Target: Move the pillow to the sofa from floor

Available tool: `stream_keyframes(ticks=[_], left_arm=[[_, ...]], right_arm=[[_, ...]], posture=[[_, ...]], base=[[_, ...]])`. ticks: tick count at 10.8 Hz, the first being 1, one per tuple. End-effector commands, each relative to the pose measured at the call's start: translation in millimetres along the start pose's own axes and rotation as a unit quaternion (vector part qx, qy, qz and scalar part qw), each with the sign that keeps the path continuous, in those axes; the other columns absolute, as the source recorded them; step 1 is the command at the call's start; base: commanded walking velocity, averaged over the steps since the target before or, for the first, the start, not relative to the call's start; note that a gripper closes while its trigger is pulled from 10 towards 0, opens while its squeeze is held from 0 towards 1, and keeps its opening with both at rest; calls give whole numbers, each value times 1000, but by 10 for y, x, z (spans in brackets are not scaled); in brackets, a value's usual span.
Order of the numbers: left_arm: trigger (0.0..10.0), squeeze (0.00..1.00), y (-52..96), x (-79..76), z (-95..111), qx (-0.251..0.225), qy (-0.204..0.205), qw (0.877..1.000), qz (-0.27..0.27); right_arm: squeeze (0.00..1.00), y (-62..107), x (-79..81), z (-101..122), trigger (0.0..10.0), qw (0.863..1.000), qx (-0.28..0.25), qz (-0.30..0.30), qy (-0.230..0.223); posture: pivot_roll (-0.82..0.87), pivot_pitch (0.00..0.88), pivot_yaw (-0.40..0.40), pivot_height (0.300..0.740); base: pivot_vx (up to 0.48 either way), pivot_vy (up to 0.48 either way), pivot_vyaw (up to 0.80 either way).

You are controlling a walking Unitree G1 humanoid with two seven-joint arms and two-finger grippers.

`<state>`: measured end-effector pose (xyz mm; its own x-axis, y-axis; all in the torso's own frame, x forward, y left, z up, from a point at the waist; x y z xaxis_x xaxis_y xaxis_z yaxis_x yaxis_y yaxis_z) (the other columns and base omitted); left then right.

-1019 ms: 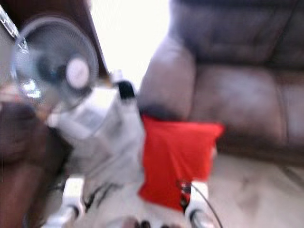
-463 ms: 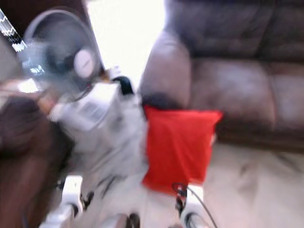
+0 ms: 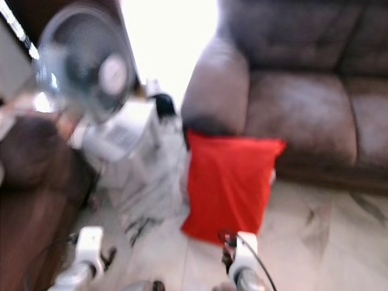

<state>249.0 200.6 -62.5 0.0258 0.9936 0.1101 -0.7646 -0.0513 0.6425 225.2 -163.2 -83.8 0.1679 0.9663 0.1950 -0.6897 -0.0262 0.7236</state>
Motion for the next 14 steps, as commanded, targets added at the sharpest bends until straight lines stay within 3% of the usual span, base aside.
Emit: stream_keyframes(ticks=[1,4,8,14], left_arm=[[10000,0,21,-96,-103,16,-4,1000,-13],[10000,0,22,-105,-107,16,-2,1000,-14],[10000,0,20,-110,-98,14,-2,1000,-16],[10000,0,15,-109,-60,3,5,1000,-12]], right_arm=[[0,40,-120,-115,10000,1000,18,-18,-4],[0,41,-124,-124,10000,1000,22,-15,0],[0,41,-132,-117,10000,1000,20,-17,4],[0,40,-136,-112,10000,1000,21,-19,6]], posture=[[79,173,38,714],[78,169,37,714],[79,171,36,714],[80,178,33,714]], base=[[315,0,0],[315,0,-527],[299,0,0],[0,0,0]])
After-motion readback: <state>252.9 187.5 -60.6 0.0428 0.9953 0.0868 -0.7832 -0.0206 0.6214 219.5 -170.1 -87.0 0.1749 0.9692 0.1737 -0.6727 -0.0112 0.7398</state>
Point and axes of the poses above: a point about 5 cm out from each wrist's last joint towards the gripper, its own y axis pointing back from the gripper into the wrist, its own z axis along the axis of the wrist's last joint, x = y × z, the point moved 2 cm from there along -y, pointing out of the wrist towards the gripper, and after that the axes turned 5 degrees about -y, right-handed, at the moved point
